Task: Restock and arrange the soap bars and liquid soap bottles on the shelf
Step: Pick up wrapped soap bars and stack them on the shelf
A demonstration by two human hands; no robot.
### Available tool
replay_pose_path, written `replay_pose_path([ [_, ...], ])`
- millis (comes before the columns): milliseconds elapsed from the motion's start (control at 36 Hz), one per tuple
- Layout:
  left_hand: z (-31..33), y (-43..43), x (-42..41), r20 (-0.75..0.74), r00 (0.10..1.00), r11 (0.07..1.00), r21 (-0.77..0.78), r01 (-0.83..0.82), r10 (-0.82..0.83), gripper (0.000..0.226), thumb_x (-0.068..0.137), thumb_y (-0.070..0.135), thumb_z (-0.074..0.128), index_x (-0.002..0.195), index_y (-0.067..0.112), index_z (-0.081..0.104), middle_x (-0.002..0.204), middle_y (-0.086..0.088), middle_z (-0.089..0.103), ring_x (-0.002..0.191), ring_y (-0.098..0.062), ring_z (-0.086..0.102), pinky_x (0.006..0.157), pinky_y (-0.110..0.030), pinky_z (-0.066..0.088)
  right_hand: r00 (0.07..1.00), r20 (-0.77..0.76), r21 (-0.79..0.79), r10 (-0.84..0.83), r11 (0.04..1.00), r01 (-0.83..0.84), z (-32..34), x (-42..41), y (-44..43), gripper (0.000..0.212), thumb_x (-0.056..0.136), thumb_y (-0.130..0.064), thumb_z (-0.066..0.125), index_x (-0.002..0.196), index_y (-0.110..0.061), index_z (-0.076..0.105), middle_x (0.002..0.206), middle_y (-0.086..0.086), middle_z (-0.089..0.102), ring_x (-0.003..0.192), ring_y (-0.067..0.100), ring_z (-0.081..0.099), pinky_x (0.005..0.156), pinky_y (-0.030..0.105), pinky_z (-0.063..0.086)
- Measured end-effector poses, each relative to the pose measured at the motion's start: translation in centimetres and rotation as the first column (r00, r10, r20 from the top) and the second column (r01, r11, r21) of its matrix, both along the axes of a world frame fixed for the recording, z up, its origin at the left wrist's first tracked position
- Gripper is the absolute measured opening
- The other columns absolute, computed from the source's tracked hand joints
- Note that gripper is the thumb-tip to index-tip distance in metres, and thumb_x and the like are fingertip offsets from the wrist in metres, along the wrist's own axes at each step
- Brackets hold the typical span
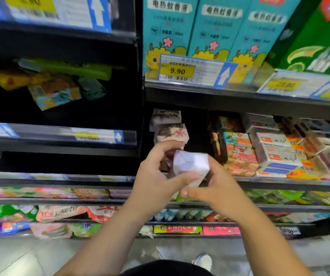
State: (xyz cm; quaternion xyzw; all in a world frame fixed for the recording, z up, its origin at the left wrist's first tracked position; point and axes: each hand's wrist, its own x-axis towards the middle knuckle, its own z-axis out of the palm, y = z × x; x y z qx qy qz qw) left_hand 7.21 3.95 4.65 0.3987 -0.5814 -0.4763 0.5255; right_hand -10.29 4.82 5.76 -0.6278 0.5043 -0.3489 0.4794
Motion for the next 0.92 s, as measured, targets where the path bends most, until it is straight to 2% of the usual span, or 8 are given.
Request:
replay_pose_path([
  [194,-0.7,-0.5,-0.4,0.132,0.991,0.999,0.036,-0.028,0.023,0.061,0.068,0.035,0.090,0.120,0.041,0.057,0.112,0.016,0.064,0.105,-0.009,0.062,0.086,-0.026,0.053,0.998,0.066,0.037,-0.015,0.999,0.012,-0.1,-4.1,-1.0,0.074,0.061,-0.018,0.093,0.125,-0.035,0.060,0.105,0.003,0.069,0.099,0.025,0.068,0.083,0.049,0.057],
  [278,-1.2,-0.4,-0.8,0.140,0.990,0.996,0.083,-0.046,0.034,0.061,0.071,0.037,0.088,0.119,0.049,0.053,0.111,0.021,0.063,0.104,-0.005,0.063,0.085,-0.025,0.053,0.993,0.116,0.005,-0.031,1.000,0.030,1.0,-5.4,-1.9,0.073,0.059,-0.022,0.093,0.124,-0.036,0.061,0.098,0.005,0.069,0.088,0.023,0.068,0.074,0.036,0.057],
  [472,-2.3,-0.2,-2.6,-0.021,0.998,0.975,0.214,0.056,-0.053,0.062,0.068,0.031,0.088,0.109,0.062,0.054,0.115,0.016,0.067,0.109,-0.013,0.066,0.090,-0.038,0.057,0.998,0.044,-0.176,0.048,0.984,-0.039,2.5,-3.1,-3.3,0.061,0.065,-0.024,0.087,0.119,-0.038,0.062,0.101,-0.002,0.069,0.090,0.017,0.067,0.074,0.033,0.056],
  [556,-2.6,-0.4,-2.5,-0.041,0.999,0.972,0.236,0.014,-0.005,0.061,0.067,0.029,0.088,0.112,0.053,0.056,0.114,0.010,0.068,0.106,-0.015,0.068,0.087,-0.038,0.058,0.999,0.036,-0.177,0.041,0.984,-0.034,2.4,-2.7,-3.7,0.060,0.066,-0.025,0.088,0.117,-0.040,0.062,0.102,-0.003,0.070,0.093,0.017,0.067,0.078,0.035,0.054],
  [639,-2.1,-0.5,-1.9,-0.108,0.992,0.966,0.255,-0.033,0.062,0.059,0.070,0.018,0.090,0.117,0.029,0.057,0.107,0.006,0.070,0.098,-0.013,0.069,0.076,-0.026,0.057,0.996,0.083,-0.154,-0.019,0.988,0.032,2.4,-3.0,-3.9,0.052,0.069,-0.025,0.085,0.115,-0.040,0.064,0.099,0.001,0.071,0.094,0.020,0.068,0.081,0.040,0.055],
  [750,-1.0,-0.9,-1.3,-0.198,0.978,0.952,0.308,-0.007,0.071,0.045,0.075,0.022,0.083,0.114,0.019,0.060,0.098,0.001,0.074,0.086,-0.015,0.070,0.068,-0.023,0.054,0.988,0.132,-0.035,-0.083,0.995,0.089,1.9,-3.0,-3.6,0.039,0.076,-0.027,0.080,0.111,-0.037,0.067,0.099,0.015,0.068,0.088,0.025,0.066,0.078,0.039,0.054],
  [833,-0.9,-1.3,-1.6,-0.172,0.980,0.851,0.525,0.007,0.097,0.031,0.086,0.038,0.070,0.105,0.014,0.066,0.076,-0.005,0.058,0.056,-0.013,0.053,0.049,-0.026,0.038,0.989,0.030,0.117,-0.143,0.983,0.139,1.1,-2.6,-2.8,0.014,0.090,-0.033,0.070,0.104,-0.034,0.070,0.097,0.004,0.071,0.082,0.016,0.065,0.069,0.023,0.050],
  [917,-1.5,-1.3,-1.8,-0.229,0.972,0.671,0.728,0.137,0.049,0.026,0.096,0.039,0.057,0.100,0.014,0.065,0.068,-0.003,0.050,0.046,-0.012,0.042,0.042,-0.022,0.027,0.983,-0.094,0.287,-0.158,0.941,0.178,-0.2,-2.3,-2.2,0.027,0.092,-0.051,0.062,0.099,-0.027,0.072,0.081,0.006,0.065,0.067,0.016,0.059,0.065,0.027,0.049],
])
